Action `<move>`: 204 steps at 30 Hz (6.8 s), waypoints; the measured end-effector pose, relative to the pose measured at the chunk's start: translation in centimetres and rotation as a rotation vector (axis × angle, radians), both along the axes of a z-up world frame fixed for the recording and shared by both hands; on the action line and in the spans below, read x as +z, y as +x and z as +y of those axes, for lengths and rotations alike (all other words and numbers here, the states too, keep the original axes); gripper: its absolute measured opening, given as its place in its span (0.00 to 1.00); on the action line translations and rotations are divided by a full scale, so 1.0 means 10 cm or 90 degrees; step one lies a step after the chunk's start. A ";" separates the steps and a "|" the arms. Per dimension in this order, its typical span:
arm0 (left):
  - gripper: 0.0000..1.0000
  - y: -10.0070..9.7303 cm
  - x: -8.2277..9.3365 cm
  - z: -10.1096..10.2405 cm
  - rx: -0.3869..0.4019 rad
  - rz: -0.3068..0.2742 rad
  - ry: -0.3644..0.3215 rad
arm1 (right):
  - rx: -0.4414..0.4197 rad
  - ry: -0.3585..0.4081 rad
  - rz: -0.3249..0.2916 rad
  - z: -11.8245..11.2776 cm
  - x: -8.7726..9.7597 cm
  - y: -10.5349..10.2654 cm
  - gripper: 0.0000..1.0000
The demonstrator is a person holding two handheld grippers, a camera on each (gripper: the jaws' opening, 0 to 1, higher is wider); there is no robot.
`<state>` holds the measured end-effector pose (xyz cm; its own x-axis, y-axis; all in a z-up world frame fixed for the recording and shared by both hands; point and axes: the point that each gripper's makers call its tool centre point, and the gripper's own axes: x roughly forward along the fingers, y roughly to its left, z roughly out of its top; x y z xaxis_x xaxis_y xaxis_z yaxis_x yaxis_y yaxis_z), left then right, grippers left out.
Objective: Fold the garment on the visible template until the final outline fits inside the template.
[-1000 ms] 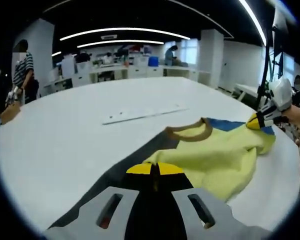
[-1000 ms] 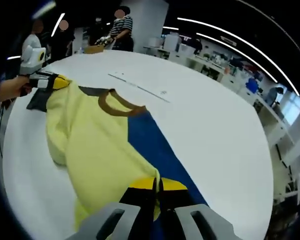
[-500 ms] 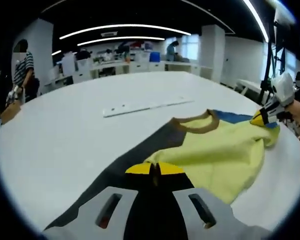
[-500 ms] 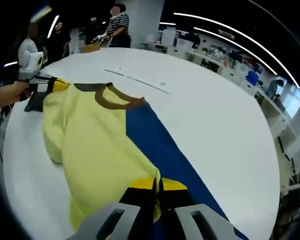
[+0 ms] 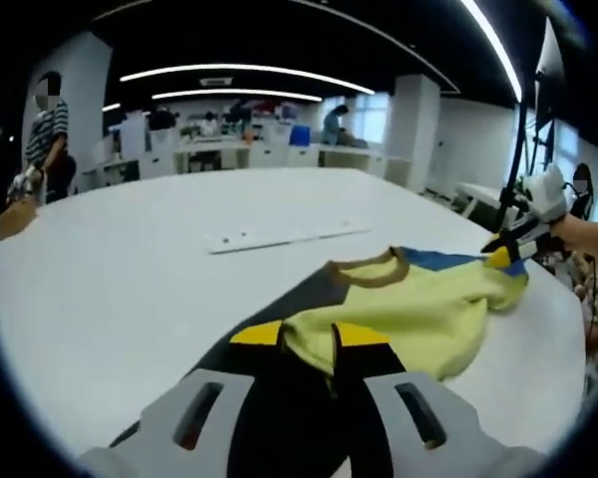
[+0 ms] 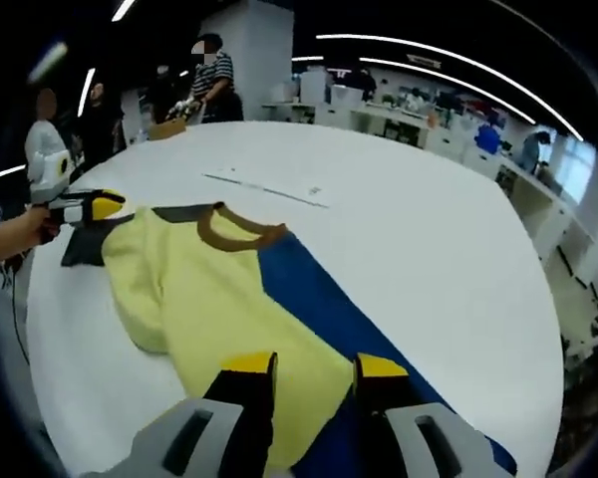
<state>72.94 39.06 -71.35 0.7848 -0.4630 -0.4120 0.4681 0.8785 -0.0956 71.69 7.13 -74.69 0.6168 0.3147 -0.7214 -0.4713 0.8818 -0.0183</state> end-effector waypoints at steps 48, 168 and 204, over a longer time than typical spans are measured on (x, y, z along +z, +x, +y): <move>0.02 -0.50 -0.45 -0.10 -0.061 0.036 0.091 | -0.115 0.057 0.063 -0.04 -0.15 -0.70 0.13; 0.00 -1.62 0.18 0.04 -0.015 0.082 0.029 | -0.006 0.074 0.084 0.02 0.31 -1.73 0.00; 0.00 -2.41 -0.11 0.32 0.060 0.206 -0.001 | -0.021 0.114 0.178 0.11 0.08 -2.59 0.00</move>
